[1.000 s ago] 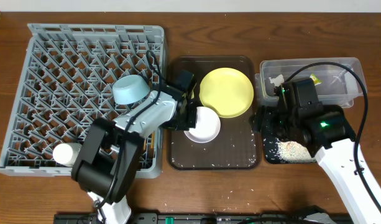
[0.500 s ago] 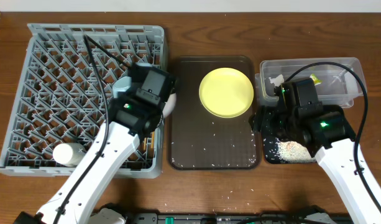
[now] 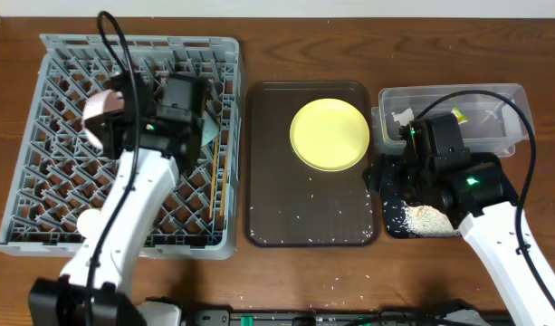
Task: Sort waste into correct bins and load items into the dishwasher
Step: 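Carry the pink bowl left and place it in the dish rack, then reach the left gripper to the yellow plate rim and grasp it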
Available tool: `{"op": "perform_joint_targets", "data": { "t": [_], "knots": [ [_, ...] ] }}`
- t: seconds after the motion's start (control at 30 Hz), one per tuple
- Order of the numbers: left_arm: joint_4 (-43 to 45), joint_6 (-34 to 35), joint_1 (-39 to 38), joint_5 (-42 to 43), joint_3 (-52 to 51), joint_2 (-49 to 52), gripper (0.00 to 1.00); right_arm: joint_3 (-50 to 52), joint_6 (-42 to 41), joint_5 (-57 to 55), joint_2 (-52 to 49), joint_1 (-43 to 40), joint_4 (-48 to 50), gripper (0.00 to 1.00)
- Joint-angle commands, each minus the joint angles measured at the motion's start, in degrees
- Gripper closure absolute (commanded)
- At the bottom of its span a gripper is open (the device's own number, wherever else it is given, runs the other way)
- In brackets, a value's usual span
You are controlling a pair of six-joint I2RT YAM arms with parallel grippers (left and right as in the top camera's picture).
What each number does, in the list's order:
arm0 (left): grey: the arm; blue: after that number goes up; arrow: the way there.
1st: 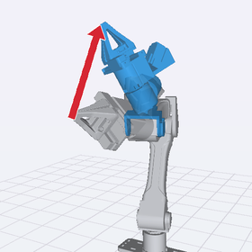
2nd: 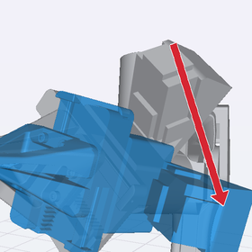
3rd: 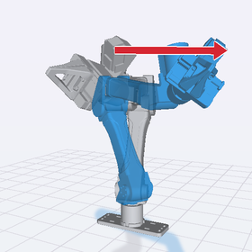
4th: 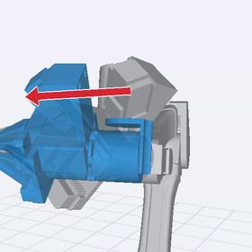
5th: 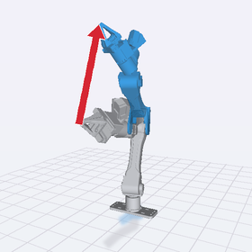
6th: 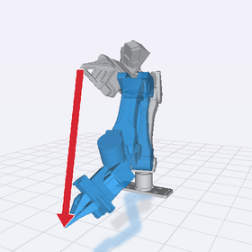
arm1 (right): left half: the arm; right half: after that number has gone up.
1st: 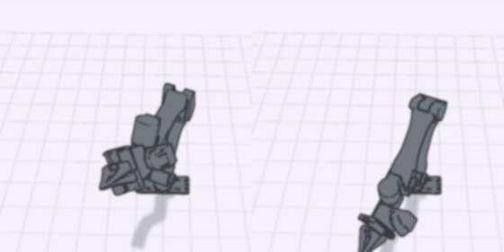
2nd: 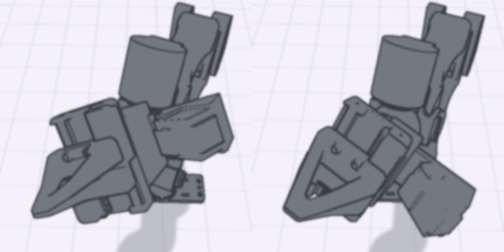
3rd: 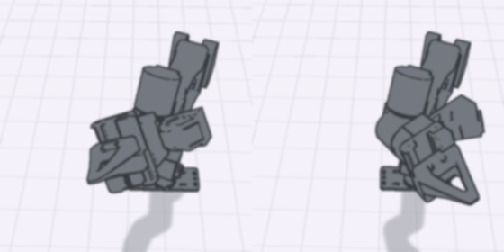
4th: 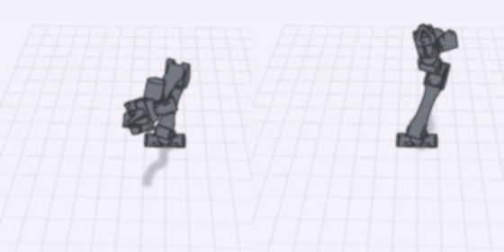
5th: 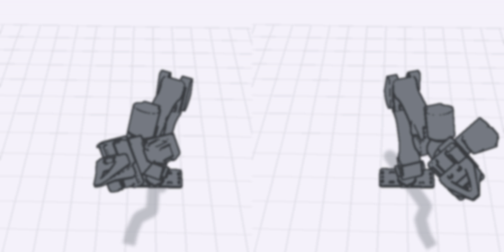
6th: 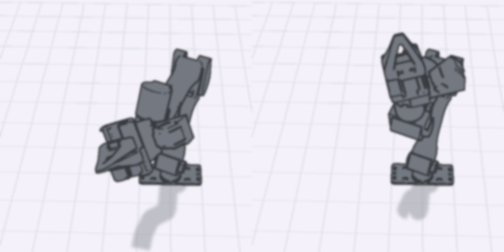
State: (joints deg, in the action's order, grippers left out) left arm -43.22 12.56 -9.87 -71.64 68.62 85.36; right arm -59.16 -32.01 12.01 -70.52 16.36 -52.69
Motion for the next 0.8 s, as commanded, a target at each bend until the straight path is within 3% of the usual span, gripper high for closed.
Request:
{"op": "perform_joint_targets", "data": {
  "t": [0.0,0.47,0.77],
  "knots": [
    [0.1,0.9,3.4,-3.4,-0.1,3.0,0.92,-0.3,0.0,-0.2,0.4,-0.6,0.0,0.35],
    [4.8,-0.5,8.1,-5.6,-0.2,16.4,0.93,-0.3,0.0,-1.7,0.4,-0.6,-0.2,0.35],
    [6.2,-0.5,7.7,-2.2,-0.2,17.6,0.93,-0.3,0.4,-3.3,0.4,-0.6,-0.2,0.35]
  ]
}}
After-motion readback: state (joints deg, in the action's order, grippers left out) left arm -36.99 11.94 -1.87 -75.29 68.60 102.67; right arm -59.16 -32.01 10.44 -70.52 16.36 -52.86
